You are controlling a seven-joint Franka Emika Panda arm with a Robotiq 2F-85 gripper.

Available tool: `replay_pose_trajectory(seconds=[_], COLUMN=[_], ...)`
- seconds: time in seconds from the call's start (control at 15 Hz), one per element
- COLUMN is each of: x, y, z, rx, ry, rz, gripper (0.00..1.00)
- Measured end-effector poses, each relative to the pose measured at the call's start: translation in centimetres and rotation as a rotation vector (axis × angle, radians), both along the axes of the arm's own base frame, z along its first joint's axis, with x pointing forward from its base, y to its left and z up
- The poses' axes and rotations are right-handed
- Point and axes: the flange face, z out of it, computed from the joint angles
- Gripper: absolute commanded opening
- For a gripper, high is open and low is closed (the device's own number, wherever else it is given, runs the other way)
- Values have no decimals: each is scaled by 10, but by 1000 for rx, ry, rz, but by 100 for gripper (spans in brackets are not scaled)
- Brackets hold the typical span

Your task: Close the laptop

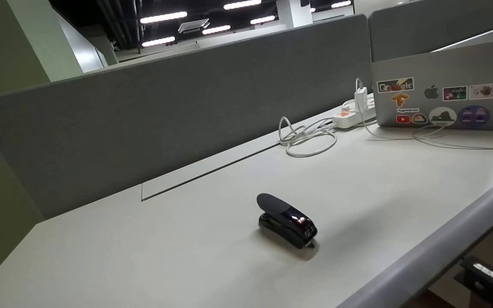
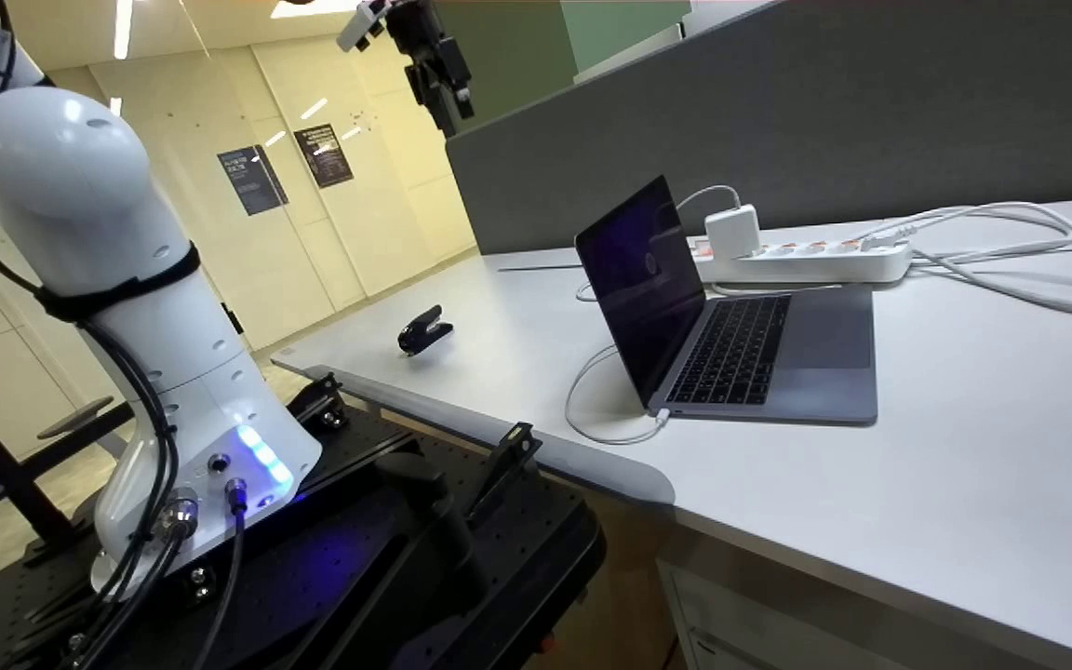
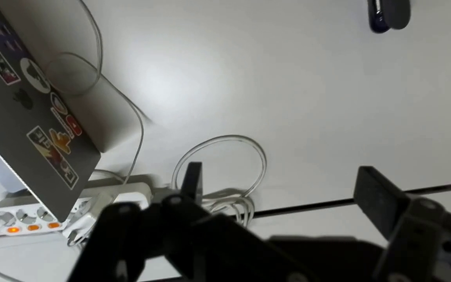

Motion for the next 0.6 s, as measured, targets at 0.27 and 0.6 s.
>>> replay_pose_trajectory(seconds=[0.27, 0.6], x=[0, -13], y=[-30, -85], z=[-55, -115], rx=[-38, -112], ry=[-73, -17], rz=[-77, -152], gripper=[100, 100])
